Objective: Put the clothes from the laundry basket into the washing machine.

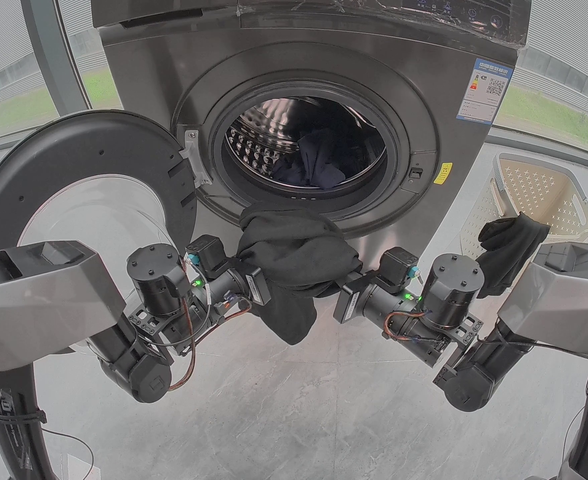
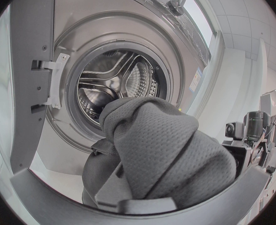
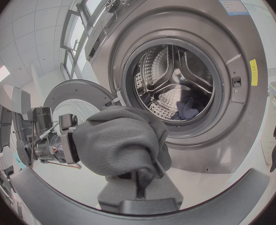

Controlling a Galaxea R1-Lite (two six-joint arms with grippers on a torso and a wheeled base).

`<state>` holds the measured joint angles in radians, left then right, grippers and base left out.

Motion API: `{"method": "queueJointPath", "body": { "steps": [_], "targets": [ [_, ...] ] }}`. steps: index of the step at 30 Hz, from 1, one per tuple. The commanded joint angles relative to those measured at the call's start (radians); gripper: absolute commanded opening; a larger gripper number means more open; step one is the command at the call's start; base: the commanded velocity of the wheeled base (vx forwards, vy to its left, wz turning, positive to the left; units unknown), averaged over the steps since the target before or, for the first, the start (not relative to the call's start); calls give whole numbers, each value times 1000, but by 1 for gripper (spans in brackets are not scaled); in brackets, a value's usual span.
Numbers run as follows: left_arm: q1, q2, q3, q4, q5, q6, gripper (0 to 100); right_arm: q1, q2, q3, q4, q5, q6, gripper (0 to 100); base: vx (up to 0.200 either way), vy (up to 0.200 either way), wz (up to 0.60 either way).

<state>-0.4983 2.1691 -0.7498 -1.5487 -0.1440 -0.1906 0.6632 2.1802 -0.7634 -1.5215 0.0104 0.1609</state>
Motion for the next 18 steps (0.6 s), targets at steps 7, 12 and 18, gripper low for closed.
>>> {"method": "queueJointPath", "body": {
  "steps": [7,12,18],
  "targets": [
    [-11,-26,6,-2,0,5,0,15,15,-8,-12,-1,2,100,0,0,0],
    [-16,-78,79,-1,11,43,0,7,-45,113,-3,3,-11,100,0,0,0],
    [-32,-261,253,1,11,91,0,16,-169,403,-14,83,-64,100,0,0,0]
  ]
}}
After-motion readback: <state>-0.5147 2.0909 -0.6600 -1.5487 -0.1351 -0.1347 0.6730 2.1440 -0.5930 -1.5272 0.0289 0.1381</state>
